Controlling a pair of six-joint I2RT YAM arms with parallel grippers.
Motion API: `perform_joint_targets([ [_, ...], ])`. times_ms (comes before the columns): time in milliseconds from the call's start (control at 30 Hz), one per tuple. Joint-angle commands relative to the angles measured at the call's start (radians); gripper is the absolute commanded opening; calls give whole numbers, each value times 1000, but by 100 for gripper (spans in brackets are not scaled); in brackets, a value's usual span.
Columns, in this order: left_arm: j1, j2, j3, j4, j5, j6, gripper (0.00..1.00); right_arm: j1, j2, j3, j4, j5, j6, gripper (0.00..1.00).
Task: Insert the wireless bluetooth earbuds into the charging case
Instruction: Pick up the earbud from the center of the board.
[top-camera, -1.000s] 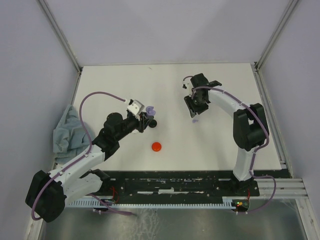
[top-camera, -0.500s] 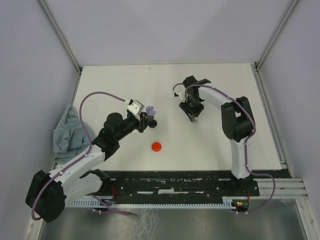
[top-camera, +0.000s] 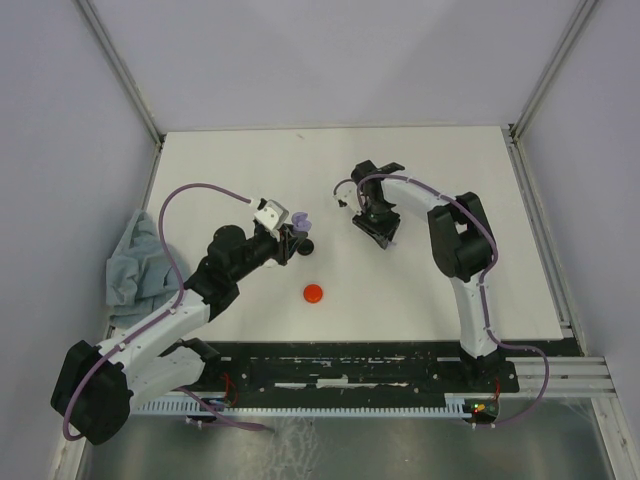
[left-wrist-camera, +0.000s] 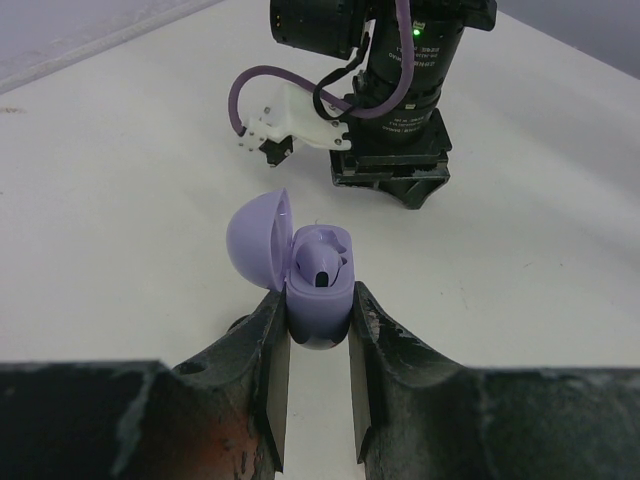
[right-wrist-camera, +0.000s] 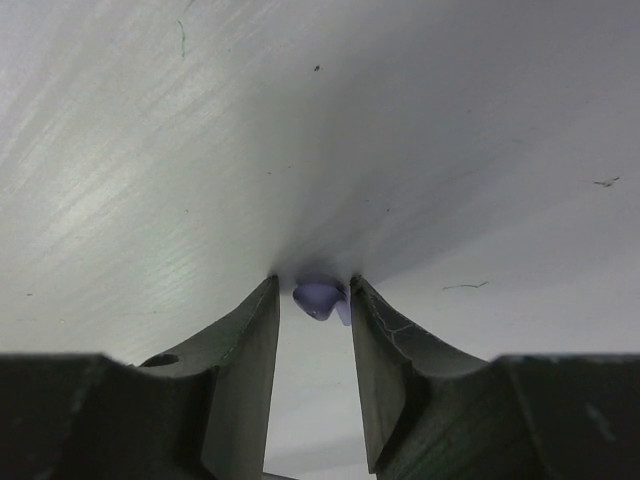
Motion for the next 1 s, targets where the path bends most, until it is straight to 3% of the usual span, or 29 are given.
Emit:
perform_joint_targets([
  [0, 5, -13, 40, 50, 17, 13, 3, -4, 10, 24, -36, 50, -22, 42],
  [533, 6, -12, 38, 53, 18, 9, 3, 3, 17, 11, -1, 22, 7, 40],
  [767, 6, -18, 37, 53, 20, 9, 3, 4, 21, 22, 4, 21, 27, 29],
  [967, 6, -19, 36, 60, 44, 16, 3, 5, -76, -4, 45, -21, 75, 23],
])
